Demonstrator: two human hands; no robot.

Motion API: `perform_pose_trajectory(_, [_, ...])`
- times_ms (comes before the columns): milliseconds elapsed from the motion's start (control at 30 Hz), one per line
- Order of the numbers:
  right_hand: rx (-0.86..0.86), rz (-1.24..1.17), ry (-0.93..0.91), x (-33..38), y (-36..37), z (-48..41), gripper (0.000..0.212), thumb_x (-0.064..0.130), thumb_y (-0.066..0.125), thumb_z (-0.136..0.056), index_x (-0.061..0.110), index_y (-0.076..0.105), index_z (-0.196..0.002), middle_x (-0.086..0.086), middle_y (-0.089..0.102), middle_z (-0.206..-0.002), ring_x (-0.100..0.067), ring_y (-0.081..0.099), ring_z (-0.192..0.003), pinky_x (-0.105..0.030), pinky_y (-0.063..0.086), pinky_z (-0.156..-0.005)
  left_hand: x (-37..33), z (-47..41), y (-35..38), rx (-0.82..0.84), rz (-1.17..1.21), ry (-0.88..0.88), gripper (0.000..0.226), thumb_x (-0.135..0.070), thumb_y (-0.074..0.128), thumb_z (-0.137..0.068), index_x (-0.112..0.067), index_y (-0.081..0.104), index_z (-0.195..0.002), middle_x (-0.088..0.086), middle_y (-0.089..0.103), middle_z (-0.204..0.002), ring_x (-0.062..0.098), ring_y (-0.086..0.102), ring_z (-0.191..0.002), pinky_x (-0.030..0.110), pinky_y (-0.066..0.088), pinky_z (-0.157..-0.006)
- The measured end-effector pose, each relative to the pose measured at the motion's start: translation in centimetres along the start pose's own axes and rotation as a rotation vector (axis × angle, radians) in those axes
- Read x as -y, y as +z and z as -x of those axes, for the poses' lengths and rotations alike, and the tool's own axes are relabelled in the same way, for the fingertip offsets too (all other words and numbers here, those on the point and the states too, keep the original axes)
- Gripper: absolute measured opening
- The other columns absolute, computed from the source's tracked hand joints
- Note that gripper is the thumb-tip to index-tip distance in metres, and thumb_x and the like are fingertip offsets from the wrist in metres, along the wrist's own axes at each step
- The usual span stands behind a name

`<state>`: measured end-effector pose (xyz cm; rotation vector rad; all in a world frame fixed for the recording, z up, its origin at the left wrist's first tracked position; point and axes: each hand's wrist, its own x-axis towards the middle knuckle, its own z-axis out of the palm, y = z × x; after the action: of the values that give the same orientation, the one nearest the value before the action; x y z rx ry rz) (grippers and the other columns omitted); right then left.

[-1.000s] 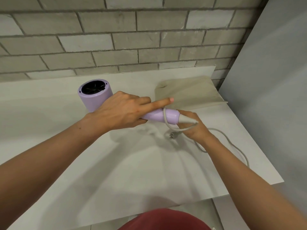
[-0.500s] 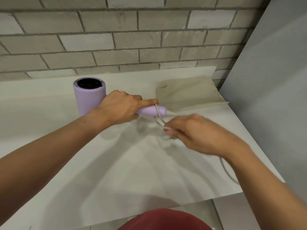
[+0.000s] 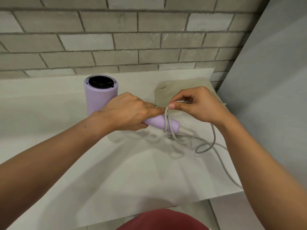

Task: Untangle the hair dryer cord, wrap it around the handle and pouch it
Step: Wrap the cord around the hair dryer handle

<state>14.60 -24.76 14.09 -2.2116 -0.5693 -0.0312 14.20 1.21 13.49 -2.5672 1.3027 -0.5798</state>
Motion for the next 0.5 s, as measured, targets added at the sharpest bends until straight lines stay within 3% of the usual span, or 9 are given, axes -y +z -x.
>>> perform_pose_trajectory(167, [0.008,-0.118,0.037,-1.4,0.6,0.3,0.004,0.03,0.086,-0.087,0.032,0.082,-0.086,0.0,0.079,-0.085,-0.04,0.067,-0.083,-0.053,0.055,-0.082,-0.3,0.0,-0.5,0.006,-0.011,-0.027,0.05,-0.029,0.077,-0.077,-0.028,0.064,-0.126,-0.01,0.071,-0.084,0.029,0.063,-0.059,0.026,0.027,-0.046])
perform_pose_trajectory(267, [0.015,-0.223,0.057,-2.4,1.3,0.4,0.003,0.029,0.084,-0.088,0.032,0.083,-0.088,-0.008,0.078,-0.087,-0.031,0.064,-0.079,-0.053,0.055,-0.08,-0.7,-0.2,-1.0,0.015,0.02,-0.069,0.054,-0.032,0.082,-0.073,-0.027,0.061,-0.122,-0.008,0.066,-0.069,0.029,0.055,-0.048,0.024,0.023,-0.044])
perform_pose_trajectory(367, [0.024,-0.325,0.064,-3.0,2.0,0.6,0.005,0.03,0.081,-0.09,0.035,0.084,-0.089,0.0,0.08,-0.089,-0.013,0.067,-0.084,-0.035,0.056,-0.078,-0.8,-0.2,-1.2,0.001,0.038,-0.104,0.067,-0.034,0.085,-0.069,-0.027,0.048,-0.124,-0.007,0.065,-0.064,0.027,0.047,-0.042,0.021,0.019,-0.043])
perform_pose_trajectory(433, [0.032,-0.341,0.072,-3.0,2.6,1.0,0.014,0.026,0.078,-0.093,0.038,0.083,-0.091,0.008,0.081,-0.092,-0.005,0.071,-0.086,-0.02,0.054,-0.081,-0.8,-0.3,-1.2,-0.034,0.087,-0.118,0.074,-0.03,0.084,-0.068,-0.029,0.045,-0.131,-0.006,0.069,-0.069,0.028,0.049,-0.042,0.022,0.025,-0.041])
perform_pose_trajectory(500, [0.028,-0.306,0.08,-3.1,3.3,1.4,0.023,0.013,0.074,-0.096,0.035,0.082,-0.095,0.017,0.081,-0.096,0.002,0.073,-0.092,-0.014,0.053,-0.083,-0.8,-0.4,-1.2,-0.07,0.142,-0.131,0.083,-0.026,0.082,-0.068,-0.033,0.04,-0.139,-0.006,0.076,-0.082,0.029,0.058,-0.047,0.025,0.035,-0.042])
